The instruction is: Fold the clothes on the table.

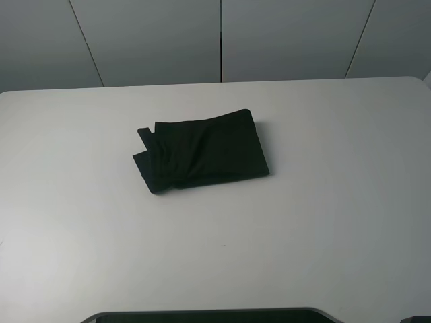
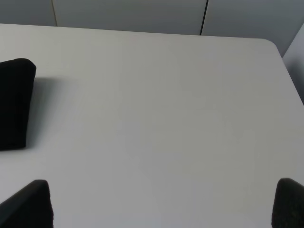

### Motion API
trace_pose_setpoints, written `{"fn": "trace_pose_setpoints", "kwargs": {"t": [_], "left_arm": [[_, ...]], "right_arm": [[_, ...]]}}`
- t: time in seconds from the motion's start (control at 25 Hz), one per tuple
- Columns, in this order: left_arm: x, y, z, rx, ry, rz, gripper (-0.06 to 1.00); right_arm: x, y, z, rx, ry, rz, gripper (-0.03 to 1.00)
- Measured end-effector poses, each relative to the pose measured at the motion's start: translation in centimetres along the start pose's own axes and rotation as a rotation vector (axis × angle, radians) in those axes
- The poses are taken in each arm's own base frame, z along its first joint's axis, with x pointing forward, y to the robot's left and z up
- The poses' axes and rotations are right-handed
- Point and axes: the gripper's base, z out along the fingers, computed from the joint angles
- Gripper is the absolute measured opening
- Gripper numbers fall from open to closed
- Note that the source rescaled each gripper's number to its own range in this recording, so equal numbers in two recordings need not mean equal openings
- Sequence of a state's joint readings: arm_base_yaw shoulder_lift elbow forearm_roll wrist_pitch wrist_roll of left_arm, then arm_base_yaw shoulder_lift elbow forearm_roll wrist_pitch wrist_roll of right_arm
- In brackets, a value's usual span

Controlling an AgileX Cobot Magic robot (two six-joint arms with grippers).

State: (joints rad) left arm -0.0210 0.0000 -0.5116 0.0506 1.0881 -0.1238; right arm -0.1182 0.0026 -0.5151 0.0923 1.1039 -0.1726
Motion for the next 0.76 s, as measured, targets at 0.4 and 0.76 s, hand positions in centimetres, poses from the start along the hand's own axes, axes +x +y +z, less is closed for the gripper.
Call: {"fn": "trace_pose_setpoints", "kwargs": {"t": [0.4,0.76], "left_arm": [[0.00,0.00,0.01,0.014,0.001,0.002,0.99],[-0.01,0.03,0.02,0.038,0.003,0.014,0.99]], "right_arm": [[0.01,0.00,-0.02,0.000,-0.002,0.009,1.00],[0.02,0.00,-0.02,0.000,-0.002,0.014,1.00]]}}
